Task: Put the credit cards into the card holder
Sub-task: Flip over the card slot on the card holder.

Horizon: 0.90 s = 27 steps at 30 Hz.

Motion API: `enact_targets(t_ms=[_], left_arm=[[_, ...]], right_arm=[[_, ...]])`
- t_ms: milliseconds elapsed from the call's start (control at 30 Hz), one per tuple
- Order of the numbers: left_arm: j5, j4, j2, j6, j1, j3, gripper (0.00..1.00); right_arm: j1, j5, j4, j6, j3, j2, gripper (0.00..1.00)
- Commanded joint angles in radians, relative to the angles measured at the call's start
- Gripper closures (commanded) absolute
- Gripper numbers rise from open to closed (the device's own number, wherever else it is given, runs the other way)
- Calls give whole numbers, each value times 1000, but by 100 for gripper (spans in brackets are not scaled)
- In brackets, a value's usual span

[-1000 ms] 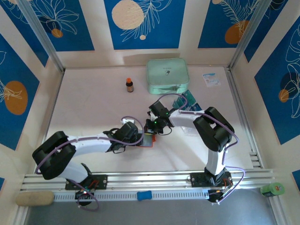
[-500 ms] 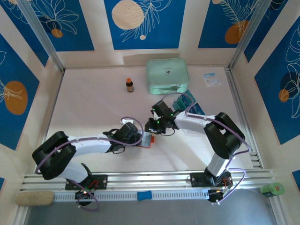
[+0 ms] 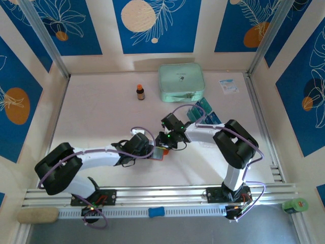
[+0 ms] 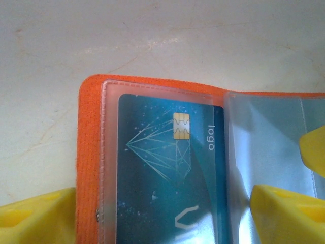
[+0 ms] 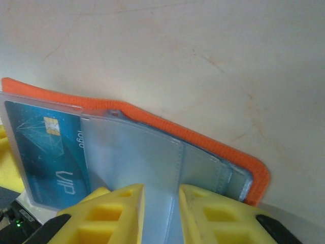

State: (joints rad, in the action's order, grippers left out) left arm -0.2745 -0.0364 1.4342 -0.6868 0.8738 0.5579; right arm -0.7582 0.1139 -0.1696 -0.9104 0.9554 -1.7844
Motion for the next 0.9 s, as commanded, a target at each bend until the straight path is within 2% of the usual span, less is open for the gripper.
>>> enact_targets(t_ms=[0,300,500,867], left_arm=[[54,27,15,-11,7,-26,15],[55,30,15,-11,7,-28,15],[53,27,12,-11,7,-26,15],[47,19,-3,-11,7,-20,14]], right_arm=[[5,0,-7,-12,2,-32,72],[43,93,68,-27,3,-37,73],[57,154,133,-50,-11,-35,77],[63,176,154,-62,-21,-18,86]])
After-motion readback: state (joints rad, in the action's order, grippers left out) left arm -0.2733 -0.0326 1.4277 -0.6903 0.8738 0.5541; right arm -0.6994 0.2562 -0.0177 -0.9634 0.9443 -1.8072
